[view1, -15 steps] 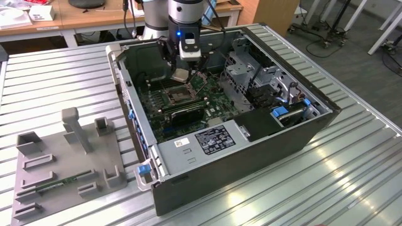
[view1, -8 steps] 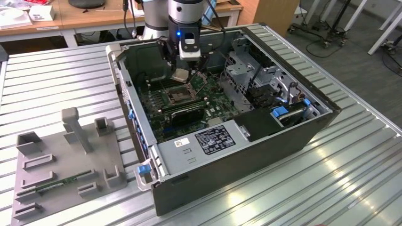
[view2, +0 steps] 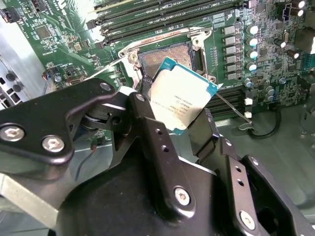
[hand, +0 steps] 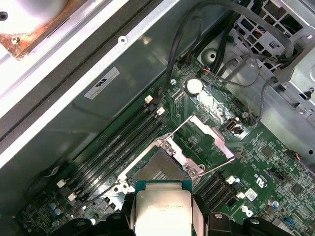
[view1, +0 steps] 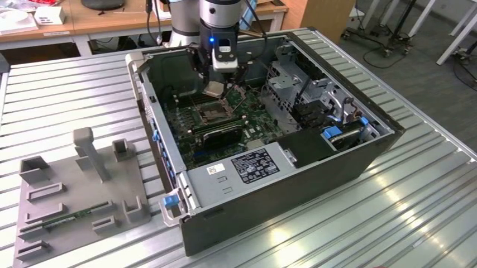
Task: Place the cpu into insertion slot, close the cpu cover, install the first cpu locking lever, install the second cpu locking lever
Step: 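Place the cpu into insertion slot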
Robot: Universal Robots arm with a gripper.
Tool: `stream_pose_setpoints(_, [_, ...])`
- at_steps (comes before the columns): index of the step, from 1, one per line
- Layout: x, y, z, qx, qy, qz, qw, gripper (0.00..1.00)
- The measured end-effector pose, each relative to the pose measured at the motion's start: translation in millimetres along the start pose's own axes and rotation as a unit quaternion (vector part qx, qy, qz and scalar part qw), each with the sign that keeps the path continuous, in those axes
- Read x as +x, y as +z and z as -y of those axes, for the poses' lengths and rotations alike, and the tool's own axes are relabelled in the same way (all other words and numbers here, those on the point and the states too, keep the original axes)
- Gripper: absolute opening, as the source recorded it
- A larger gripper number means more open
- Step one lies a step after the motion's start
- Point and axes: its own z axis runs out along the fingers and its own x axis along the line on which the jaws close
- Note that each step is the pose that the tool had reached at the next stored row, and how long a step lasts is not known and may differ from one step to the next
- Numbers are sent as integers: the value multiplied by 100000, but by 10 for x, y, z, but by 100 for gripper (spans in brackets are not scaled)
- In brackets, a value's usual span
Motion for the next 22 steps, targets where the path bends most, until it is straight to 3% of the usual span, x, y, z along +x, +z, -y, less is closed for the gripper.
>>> stream_pose_setpoints(9, [0,2,0,-47,2507,226,99968,54])
stream_pose_setpoints(13, [0,4,0,-92,4558,411,99895,54])
stream_pose_setpoints(18, [0,6,1,-139,7344,663,99728,54])
stream_pose_setpoints(22, [0,6,1,-152,7760,700,99696,54])
